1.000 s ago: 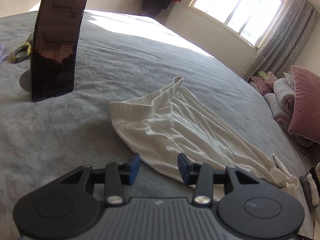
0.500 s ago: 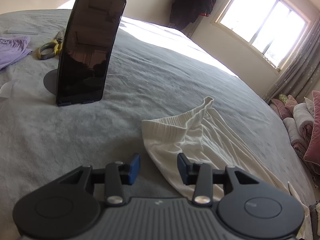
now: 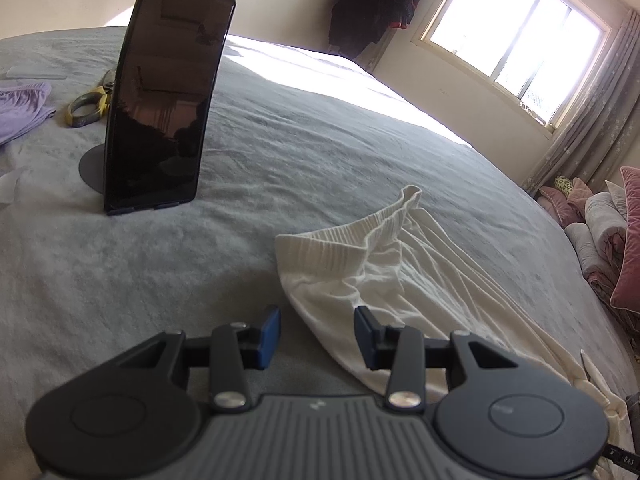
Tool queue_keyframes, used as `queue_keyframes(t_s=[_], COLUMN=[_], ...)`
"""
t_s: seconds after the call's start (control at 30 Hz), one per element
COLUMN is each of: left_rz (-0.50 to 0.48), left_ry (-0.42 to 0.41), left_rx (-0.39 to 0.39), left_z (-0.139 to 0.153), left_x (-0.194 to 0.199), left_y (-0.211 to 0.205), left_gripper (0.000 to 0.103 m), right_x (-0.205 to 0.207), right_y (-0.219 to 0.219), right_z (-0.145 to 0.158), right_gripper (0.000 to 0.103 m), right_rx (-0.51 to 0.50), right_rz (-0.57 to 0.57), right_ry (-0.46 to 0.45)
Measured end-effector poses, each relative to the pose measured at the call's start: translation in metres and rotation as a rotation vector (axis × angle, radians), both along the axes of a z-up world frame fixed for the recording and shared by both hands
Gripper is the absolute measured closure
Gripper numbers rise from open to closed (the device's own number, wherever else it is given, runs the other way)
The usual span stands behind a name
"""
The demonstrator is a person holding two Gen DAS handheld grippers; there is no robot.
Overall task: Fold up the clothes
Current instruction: 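Lay the pant leg flat on the bed and open the right gripper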
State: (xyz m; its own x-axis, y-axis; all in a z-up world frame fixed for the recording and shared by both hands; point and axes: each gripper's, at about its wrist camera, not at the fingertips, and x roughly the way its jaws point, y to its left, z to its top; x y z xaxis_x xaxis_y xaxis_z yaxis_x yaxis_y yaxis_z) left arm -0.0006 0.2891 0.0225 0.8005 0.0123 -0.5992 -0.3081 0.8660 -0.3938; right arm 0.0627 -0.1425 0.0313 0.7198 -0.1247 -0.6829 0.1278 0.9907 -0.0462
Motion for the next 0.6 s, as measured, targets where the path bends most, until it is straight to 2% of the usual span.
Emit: queue_keyframes(t_s=[0.27, 0.53, 0.6], left_rz=[-0.152, -0.387, -0.476], left_ry=[0.005, -0.03, -0.057], left_rx=[-0.028, 0.095, 0.135], left_z=[0.002, 0.005, 0.006], left_x=[-0.011, -0.025, -0.029], left_y=[-0.035, -0.105, -0.126], left_gripper=[0.063, 0.063, 0.063], right_x=[-0.037, -0.084, -0.094], right_y=[-0.051, -0.108, -0.118], right_z=[0.018, 0.023, 0.021], right_gripper=[0.101, 0.101, 0.101], right_rx=[0.003, 0.058, 0.077], right_rz=[-0.13, -0.249, -0.268], right_ry=[-0.055, -0.07, -0.069])
